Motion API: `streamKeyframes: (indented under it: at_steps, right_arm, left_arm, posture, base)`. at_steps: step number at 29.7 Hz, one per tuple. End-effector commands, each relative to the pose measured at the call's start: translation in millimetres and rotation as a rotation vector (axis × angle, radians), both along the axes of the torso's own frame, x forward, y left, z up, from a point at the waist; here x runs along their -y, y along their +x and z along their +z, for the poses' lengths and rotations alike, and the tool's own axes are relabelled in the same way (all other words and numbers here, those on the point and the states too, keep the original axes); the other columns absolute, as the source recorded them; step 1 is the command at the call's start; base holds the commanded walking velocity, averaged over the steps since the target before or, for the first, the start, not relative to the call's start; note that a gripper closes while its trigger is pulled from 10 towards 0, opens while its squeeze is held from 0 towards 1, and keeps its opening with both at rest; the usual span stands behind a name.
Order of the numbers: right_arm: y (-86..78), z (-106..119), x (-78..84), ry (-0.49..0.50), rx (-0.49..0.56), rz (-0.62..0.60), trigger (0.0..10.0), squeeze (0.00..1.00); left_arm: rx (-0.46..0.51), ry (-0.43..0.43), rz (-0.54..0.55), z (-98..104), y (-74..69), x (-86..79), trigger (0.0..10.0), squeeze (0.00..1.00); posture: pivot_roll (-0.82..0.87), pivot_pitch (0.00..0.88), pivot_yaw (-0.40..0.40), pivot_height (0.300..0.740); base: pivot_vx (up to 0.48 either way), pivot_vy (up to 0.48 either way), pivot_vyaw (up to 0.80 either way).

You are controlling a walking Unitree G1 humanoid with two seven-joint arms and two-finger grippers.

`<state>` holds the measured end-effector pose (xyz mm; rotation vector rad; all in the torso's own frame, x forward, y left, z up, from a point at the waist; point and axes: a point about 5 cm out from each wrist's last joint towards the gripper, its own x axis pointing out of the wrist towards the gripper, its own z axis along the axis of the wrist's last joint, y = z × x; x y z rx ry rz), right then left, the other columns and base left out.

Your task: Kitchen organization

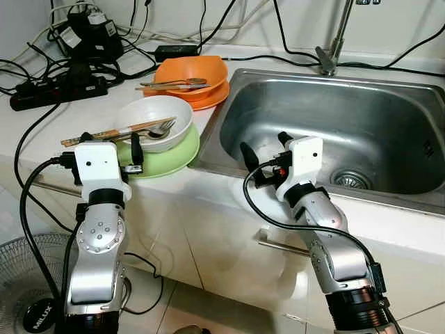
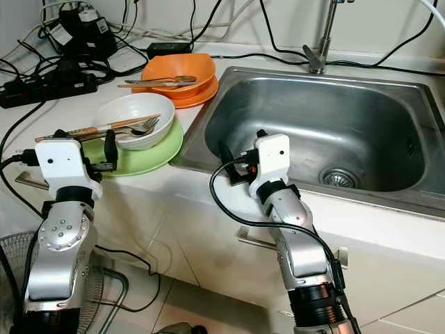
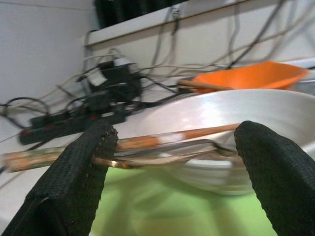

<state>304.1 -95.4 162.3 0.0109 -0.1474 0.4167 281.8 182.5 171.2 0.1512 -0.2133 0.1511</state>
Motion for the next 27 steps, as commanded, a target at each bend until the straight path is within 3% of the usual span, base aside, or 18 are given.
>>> streamKeyframes:
  at_steps: [1,23,24,25,27]
  right_arm:
    - [-2.7,2.9,-2.9,0.006,0.01,0.024,10.0,0.0]
    - [-3.9,4.3,-5.3,0.008,0.017,0.041,10.0,0.0]
    - [-3.9,4.4,-5.2,0.007,0.017,0.041,10.0,0.0]
    - [-3.8,4.5,-5.2,0.007,0.017,0.04,10.0,0.0]
    - [-3.7,4.5,-4.9,0.005,0.018,0.039,10.0,0.0]
  left_arm:
    - [-0.003,0.004,-0.02,-0.8,1.5,1.8,10.0,0.0]
    - [-0.037,-0.006,-0.078,-5.6,7.5,-4.7,10.0,0.0]
    - [-0.032,-0.009,-0.078,-5.0,7.8,-5.4,10.0,0.84]
    - [-0.024,-0.01,-0.073,-3.8,7.7,-6.7,10.0,1.0]
    - [-0.011,-0.011,-0.071,-2.4,7.1,-7.7,10.0,1.0]
  posture:
    - [-0.03,0.042,0.111,0.74]
    - [-0.03,0.044,0.108,0.74]
    - [-0.03,0.044,0.108,0.74]
    - [-0.03,0.044,0.108,0.74]
    - [-0.03,0.044,0.108,0.74]
  base:
    - [0.0,0.0,0.0]
    - [0.0,0.0,0.0]
    - [0.0,0.0,0.0]
    - [0.0,0.0,0.0]
    - [0.0,0.0,0.0]
